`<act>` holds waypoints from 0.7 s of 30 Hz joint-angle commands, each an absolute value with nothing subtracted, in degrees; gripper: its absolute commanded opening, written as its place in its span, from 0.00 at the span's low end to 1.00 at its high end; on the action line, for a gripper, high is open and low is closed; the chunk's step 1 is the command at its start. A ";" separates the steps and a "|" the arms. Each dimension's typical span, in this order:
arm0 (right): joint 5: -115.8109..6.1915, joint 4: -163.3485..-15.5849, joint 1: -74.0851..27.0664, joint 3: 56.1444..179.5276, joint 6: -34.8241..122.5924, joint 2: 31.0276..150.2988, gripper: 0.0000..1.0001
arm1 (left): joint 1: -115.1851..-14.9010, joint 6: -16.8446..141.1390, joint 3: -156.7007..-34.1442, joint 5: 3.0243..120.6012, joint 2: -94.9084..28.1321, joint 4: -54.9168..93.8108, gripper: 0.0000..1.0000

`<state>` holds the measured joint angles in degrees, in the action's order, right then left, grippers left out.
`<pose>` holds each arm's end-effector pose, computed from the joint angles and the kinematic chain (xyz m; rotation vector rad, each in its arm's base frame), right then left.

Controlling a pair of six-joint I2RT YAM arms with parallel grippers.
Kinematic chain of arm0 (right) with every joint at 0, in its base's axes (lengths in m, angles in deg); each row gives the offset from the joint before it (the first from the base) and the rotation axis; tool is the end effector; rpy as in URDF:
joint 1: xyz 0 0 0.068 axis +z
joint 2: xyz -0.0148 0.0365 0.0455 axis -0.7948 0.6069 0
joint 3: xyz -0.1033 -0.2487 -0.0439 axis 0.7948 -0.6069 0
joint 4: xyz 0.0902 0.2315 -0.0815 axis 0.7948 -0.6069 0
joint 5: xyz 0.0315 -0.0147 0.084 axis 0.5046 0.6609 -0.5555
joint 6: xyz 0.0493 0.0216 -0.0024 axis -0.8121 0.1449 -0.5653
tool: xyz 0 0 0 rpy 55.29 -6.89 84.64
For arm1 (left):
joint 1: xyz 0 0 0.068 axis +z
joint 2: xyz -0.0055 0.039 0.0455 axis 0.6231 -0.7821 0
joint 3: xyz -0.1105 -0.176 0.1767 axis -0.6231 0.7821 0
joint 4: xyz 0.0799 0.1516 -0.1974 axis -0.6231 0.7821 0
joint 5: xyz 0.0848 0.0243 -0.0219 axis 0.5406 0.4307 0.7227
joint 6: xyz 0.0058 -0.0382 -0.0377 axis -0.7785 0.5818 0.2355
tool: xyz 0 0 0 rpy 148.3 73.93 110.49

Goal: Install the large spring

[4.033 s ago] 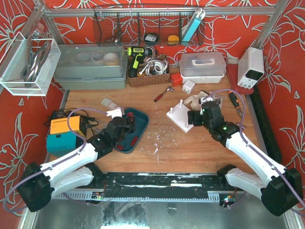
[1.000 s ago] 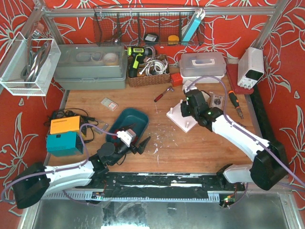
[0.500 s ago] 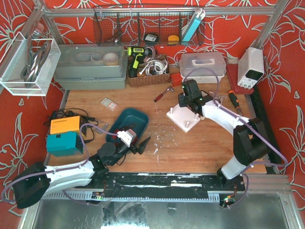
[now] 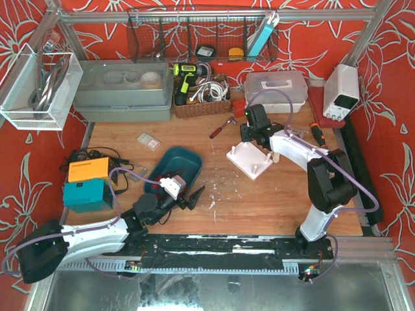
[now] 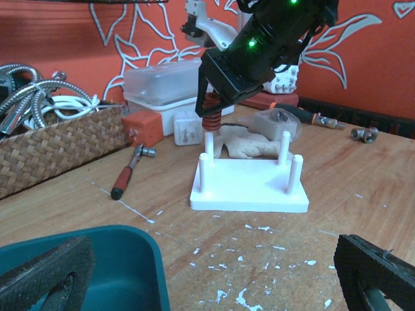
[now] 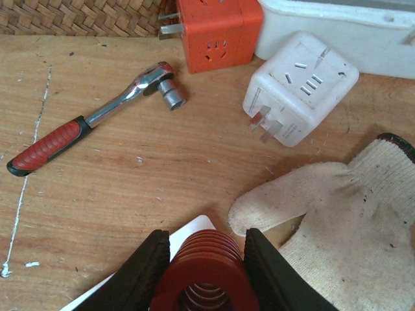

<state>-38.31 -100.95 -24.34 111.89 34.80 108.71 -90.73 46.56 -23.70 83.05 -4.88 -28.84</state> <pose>0.3430 0.1783 0.2337 -0.1681 2.2889 0.2239 0.1047 -0.1217 0.1774 0.5503 1.4219 -0.5047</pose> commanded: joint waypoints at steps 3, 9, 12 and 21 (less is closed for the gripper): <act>-40.47 -101.20 -25.30 114.54 34.32 110.82 0.00 | -90.93 46.61 -24.73 83.27 -5.16 -29.78 1.00; -41.88 -101.53 -25.32 114.98 33.70 112.29 0.00 | -90.93 46.52 -24.89 83.43 -4.94 -29.44 1.00; -41.71 -101.80 -25.42 115.13 33.64 112.73 0.00 | -90.93 46.44 -24.79 83.39 -4.83 -29.33 1.00; -40.96 -102.81 -25.39 114.69 33.81 110.76 0.00 | -90.94 46.34 -24.92 83.42 -5.05 -29.41 1.00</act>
